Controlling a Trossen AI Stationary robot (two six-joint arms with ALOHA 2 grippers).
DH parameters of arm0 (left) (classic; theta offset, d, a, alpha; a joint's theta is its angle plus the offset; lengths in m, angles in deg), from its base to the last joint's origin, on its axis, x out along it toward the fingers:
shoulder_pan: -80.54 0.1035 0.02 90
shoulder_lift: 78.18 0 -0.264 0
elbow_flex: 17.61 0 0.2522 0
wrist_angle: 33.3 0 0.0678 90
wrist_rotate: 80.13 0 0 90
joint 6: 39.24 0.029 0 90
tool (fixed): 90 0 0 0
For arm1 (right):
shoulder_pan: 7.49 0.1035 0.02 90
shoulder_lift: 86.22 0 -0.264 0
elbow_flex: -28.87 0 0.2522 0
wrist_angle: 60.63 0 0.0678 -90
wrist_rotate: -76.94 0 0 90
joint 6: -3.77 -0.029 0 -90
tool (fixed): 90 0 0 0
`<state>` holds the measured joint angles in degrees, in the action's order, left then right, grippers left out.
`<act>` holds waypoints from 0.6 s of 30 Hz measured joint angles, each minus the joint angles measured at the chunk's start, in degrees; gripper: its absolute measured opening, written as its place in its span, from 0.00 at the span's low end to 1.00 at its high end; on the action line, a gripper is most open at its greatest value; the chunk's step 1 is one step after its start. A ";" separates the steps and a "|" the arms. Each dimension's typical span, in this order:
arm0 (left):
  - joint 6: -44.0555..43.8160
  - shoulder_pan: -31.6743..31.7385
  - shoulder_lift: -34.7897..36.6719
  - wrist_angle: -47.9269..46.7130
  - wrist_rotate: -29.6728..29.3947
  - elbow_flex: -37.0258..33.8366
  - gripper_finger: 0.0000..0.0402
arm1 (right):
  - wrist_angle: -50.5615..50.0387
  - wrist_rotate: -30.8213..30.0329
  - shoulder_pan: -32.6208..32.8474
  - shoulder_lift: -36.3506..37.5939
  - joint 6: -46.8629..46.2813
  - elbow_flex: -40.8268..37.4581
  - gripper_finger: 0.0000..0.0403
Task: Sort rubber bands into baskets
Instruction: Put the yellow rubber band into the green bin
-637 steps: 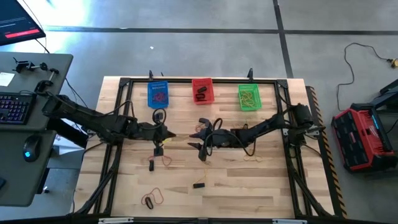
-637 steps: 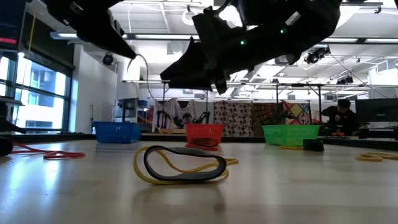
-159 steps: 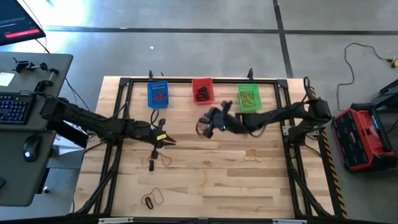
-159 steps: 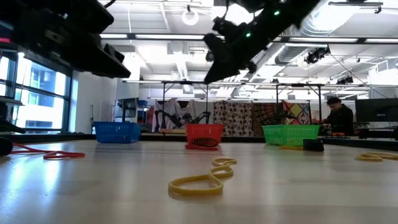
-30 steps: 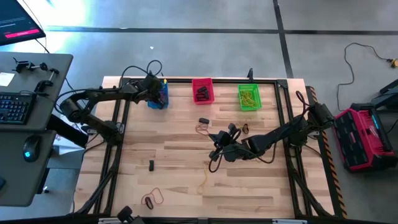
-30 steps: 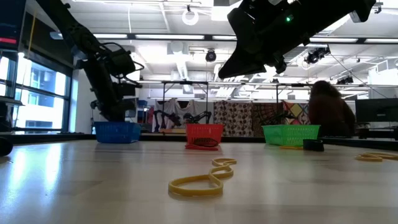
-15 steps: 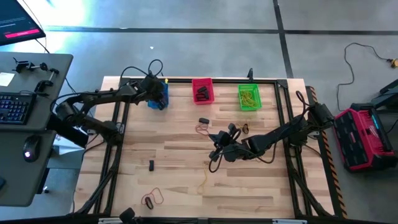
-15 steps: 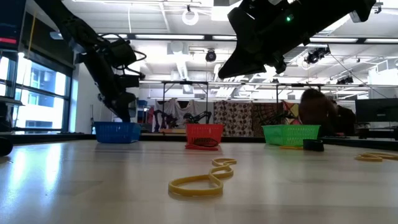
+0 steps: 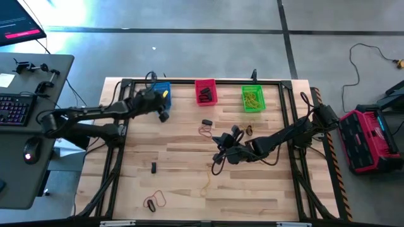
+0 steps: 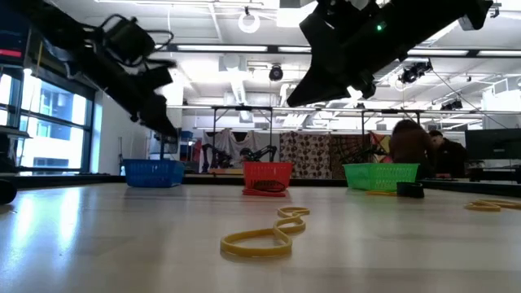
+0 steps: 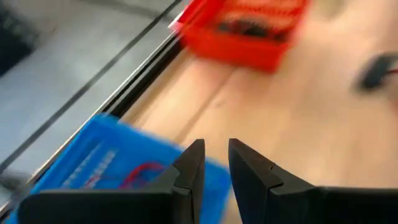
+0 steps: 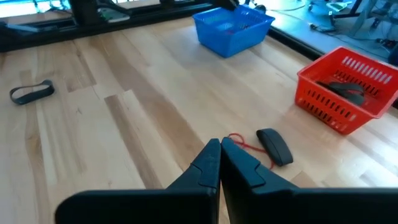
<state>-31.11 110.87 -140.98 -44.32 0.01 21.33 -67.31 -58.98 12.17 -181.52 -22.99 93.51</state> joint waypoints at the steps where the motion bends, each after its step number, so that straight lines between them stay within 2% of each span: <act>1: -0.19 -1.31 1.26 0.90 0.96 -0.81 0.15 | -0.24 0.78 0.03 0.00 0.02 0.00 0.00; 8: -1.09 -10.74 6.47 9.85 10.28 -5.24 0.15 | -1.60 5.75 1.68 0.00 0.10 0.00 0.00; 13: -2.08 -16.03 6.58 14.91 12.38 -7.22 0.15 | -3.29 9.55 3.63 0.08 -1.45 0.11 0.01; 18: -2.07 -20.58 6.58 15.26 12.44 -7.55 0.15 | -19.81 14.90 5.05 0.26 -11.62 3.74 0.07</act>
<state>-33.17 90.29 -134.41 -29.06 12.46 13.78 -87.12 -44.08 17.23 -181.26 -34.61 97.24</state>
